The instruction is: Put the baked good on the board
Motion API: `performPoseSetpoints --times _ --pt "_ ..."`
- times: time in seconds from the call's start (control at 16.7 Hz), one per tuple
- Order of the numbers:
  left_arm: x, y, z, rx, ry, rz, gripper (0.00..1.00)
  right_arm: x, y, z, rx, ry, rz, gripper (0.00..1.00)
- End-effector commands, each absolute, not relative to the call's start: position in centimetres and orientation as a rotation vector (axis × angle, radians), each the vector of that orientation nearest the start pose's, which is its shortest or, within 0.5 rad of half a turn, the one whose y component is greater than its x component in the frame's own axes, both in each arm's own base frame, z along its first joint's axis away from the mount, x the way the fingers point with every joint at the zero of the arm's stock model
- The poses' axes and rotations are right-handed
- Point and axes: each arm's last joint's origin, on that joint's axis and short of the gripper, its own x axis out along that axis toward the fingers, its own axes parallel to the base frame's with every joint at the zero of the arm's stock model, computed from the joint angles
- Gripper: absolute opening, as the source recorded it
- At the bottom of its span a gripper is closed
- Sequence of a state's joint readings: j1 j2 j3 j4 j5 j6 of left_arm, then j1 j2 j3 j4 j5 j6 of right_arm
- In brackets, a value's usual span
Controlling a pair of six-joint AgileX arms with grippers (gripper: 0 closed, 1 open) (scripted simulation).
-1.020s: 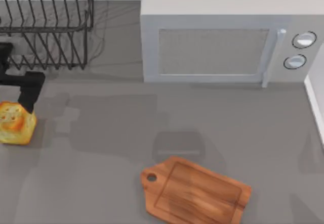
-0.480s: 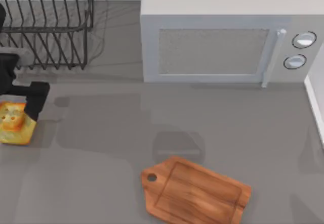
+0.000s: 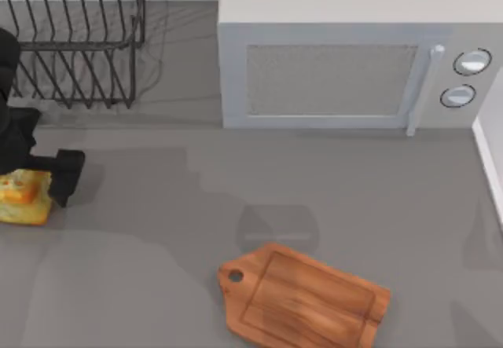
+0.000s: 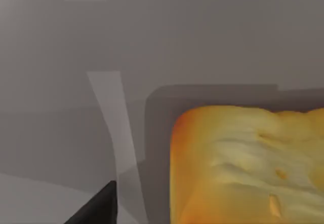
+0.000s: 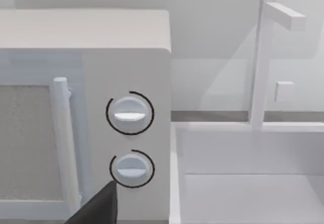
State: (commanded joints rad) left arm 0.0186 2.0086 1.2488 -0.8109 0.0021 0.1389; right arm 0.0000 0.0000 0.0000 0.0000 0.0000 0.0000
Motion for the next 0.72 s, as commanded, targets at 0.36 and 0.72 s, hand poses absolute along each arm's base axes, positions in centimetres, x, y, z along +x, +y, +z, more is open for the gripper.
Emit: performPoseSetpoints --times 0.36,0.72 --pt "35.65 0.91 11.45 0.089 1.569 -0.090 0.55 10.57 -0.12 16.00 0.000 0.000 0.000 1.00" --pt "35.65 0.91 11.45 0.089 1.569 -0.090 0.10 10.57 -0.12 16.00 0.000 0.000 0.000 1.00"
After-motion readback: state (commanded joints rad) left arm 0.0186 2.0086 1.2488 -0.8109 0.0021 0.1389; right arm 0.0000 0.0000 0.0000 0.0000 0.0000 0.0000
